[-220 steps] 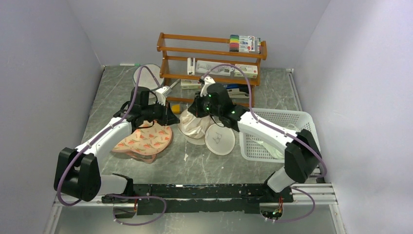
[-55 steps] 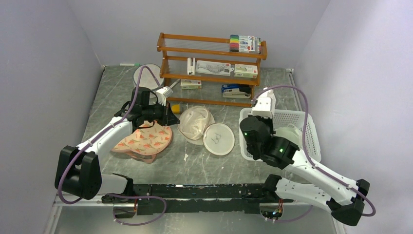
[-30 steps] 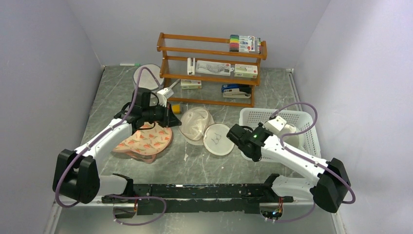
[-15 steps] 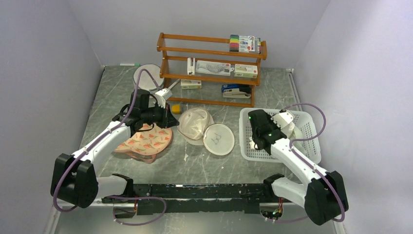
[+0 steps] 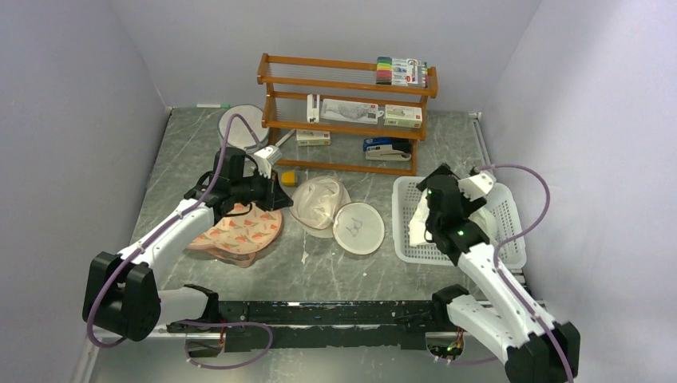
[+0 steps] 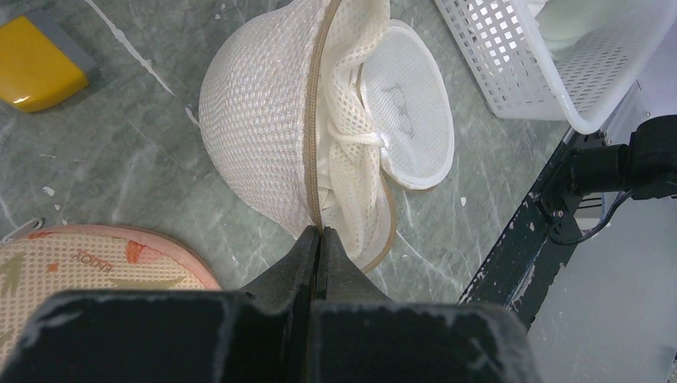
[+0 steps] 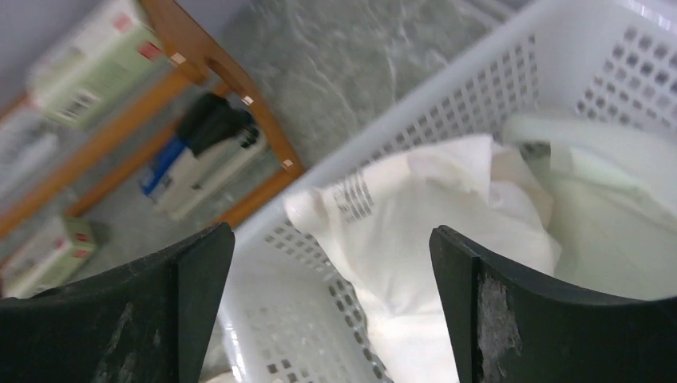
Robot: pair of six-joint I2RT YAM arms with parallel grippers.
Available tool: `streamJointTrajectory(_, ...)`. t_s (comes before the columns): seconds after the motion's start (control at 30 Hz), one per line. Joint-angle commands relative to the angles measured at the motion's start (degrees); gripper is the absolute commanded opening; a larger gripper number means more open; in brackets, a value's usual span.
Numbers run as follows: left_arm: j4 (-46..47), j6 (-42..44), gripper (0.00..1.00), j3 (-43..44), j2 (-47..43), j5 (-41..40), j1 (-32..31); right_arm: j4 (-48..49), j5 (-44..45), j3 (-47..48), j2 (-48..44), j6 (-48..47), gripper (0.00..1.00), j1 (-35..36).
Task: Unzip the laundry bag and remove the bra
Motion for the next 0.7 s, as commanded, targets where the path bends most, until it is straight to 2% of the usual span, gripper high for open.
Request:
streamJointTrajectory(0.0, -0.5, 1.0, 0.07, 0.1, -1.0, -0.2, -0.4, 10.1, -4.1, -1.7, -7.4, -16.2, 0.97, -0.4)
streamJointTrajectory(0.07, -0.6, 0.9, 0.07, 0.1, -1.2, -0.3, -0.4, 13.9, -12.7, -2.7, -9.2, -21.8, 0.98, -0.4)
streamJointTrajectory(0.17, -0.6, 1.0, 0.07, 0.0, -1.5, -0.8, -0.4, 18.9, -28.6, -3.0, -7.8, -24.5, 0.98, -0.4)
streamJointTrajectory(0.27, -0.7, 1.1, 0.07, -0.1, -1.4, -1.0, -0.4, 23.2, -46.3, -1.4, -2.2, -23.6, 0.97, -0.4)
streamJointTrajectory(0.4, -0.9, 1.1, 0.07, 0.0, -1.2, -1.2, -0.4, 30.4, -66.1, 0.7, 8.4, -18.7, 0.87, 0.7)
streamJointTrajectory(0.47, -0.8, 1.1, 0.07, 0.0, -1.2, -1.3, -0.4, 34.0, -69.9, 1.6, 13.1, -17.7, 0.84, 4.2)
streamJointTrajectory(0.67, -0.8, 1.2, 0.07, -0.1, -1.1, -1.4, -0.4, 31.0, -64.6, 8.3, 24.6, -20.4, 0.77, 18.2)
